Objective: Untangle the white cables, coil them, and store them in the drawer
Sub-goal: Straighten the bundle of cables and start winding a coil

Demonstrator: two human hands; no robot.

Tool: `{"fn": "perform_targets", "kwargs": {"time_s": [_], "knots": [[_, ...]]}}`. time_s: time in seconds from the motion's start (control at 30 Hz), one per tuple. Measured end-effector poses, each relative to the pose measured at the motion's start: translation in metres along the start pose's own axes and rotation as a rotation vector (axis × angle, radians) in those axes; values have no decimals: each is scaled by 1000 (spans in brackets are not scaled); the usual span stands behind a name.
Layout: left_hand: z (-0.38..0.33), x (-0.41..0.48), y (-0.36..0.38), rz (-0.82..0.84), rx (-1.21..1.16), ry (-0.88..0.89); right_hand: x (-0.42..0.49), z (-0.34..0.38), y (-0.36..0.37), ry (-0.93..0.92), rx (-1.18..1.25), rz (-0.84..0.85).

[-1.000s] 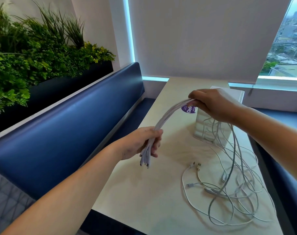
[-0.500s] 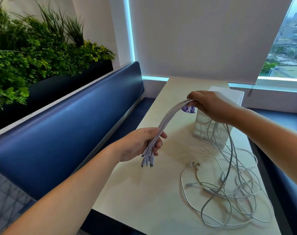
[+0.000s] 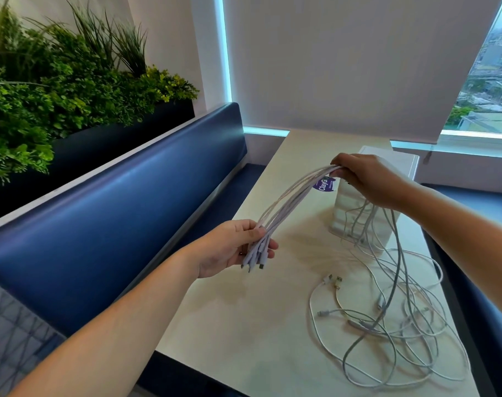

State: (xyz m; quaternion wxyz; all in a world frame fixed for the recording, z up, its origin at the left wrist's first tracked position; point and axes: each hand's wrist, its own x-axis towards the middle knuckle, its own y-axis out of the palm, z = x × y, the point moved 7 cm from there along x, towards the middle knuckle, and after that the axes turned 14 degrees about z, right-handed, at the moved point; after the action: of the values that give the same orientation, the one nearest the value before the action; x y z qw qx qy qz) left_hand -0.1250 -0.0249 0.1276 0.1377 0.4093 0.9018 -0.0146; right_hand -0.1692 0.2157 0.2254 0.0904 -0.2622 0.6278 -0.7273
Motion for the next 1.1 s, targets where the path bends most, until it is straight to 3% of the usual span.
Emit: {"fn": "perform_targets", "kwargs": {"time_s": [0.33,0.77,1.1], "knots": [[-5,-3,1,62,-15,-32,6,-7,7,23,37,6],[-10,-1,-6,-82,-91,62,4,-9,6,44,48,-31],[-7,-1,-7,-42,-64,55,5,-12,8,53,54,-26]]}}
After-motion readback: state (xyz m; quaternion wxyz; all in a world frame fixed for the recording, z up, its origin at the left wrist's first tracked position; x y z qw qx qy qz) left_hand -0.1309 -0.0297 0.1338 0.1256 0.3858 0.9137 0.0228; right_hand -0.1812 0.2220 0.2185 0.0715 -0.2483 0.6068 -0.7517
